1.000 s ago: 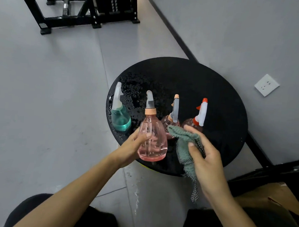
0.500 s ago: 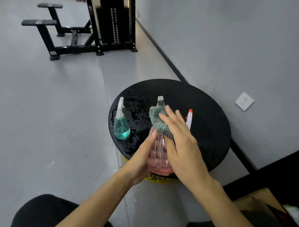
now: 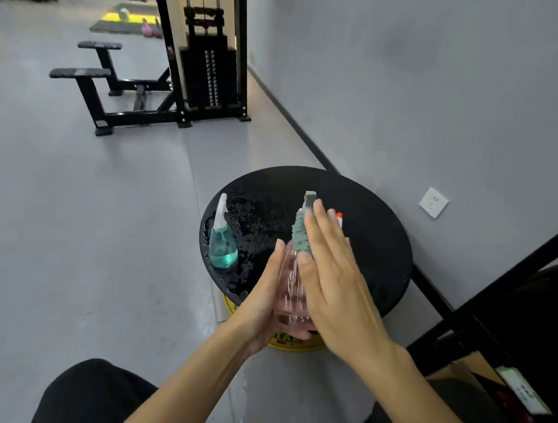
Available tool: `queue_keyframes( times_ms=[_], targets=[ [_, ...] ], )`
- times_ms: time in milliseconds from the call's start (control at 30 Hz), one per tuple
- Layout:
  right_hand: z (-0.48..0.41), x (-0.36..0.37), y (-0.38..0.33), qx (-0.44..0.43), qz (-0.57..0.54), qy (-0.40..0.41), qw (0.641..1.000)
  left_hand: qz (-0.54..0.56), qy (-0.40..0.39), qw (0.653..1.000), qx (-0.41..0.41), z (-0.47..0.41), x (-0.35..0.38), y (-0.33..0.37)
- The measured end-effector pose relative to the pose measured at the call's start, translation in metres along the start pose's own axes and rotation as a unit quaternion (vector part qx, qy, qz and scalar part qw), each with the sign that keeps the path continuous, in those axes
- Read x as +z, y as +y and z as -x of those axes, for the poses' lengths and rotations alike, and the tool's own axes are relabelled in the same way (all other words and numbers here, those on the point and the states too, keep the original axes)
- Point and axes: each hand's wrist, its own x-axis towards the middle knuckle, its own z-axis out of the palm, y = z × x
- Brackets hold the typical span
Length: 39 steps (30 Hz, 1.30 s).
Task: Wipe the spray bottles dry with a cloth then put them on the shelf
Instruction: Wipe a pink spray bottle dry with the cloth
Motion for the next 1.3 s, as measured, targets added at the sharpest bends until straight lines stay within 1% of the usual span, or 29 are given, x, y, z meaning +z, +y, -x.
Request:
queue_keyframes(
  times_ms=[67,167,233,333,467,567,667,800,900,967,1067,1167,1300],
  targets=[
    [0.000,-0.003,0.001,-0.009,-0.008,0.000,1.000,0.002,0.014,1.000,-0.001,0.003,0.003,0.002],
    [0.015,0.001,-0.006,-0.023,0.018,0.003,1.000,0.025,0.019,0.999,0.009,0.003,0.003,0.000],
    [0.030,0.005,-0.013,-0.010,0.044,0.003,0.999,0.036,0.028,0.999,0.018,0.003,0.003,0.000],
    [0.038,0.005,-0.018,0.009,0.067,-0.002,0.998,0.033,0.023,0.999,0.028,0.003,0.005,-0.002],
    [0.011,-0.002,-0.007,0.037,0.017,-0.009,0.999,0.009,0.037,0.999,-0.001,0.005,0.010,-0.006],
    [0.000,-0.006,-0.002,0.056,-0.027,-0.022,0.998,0.017,0.046,0.999,-0.003,0.003,0.012,-0.008],
    [0.016,0.000,-0.007,0.030,-0.017,-0.022,0.999,0.043,0.048,0.998,0.018,0.003,0.009,-0.005],
    [0.037,0.011,-0.012,0.006,0.054,-0.030,0.998,0.072,0.050,0.995,0.041,0.004,0.007,-0.001],
    [0.023,0.007,-0.006,0.017,0.015,-0.014,1.000,0.040,0.048,0.998,0.023,0.005,0.009,-0.001],
    [0.006,0.002,0.000,0.039,-0.015,-0.001,0.999,0.021,0.041,0.999,0.019,0.006,0.012,-0.005],
    [-0.003,0.000,0.003,0.046,0.000,0.000,0.999,0.037,0.045,0.998,0.024,0.006,0.014,-0.008],
    [0.013,0.006,-0.004,0.038,-0.001,-0.004,0.999,0.061,0.039,0.997,0.032,0.007,0.013,-0.004],
    [0.033,0.013,-0.006,0.019,0.031,-0.005,0.999,0.087,0.054,0.994,0.043,0.008,0.011,-0.002]
  ],
)
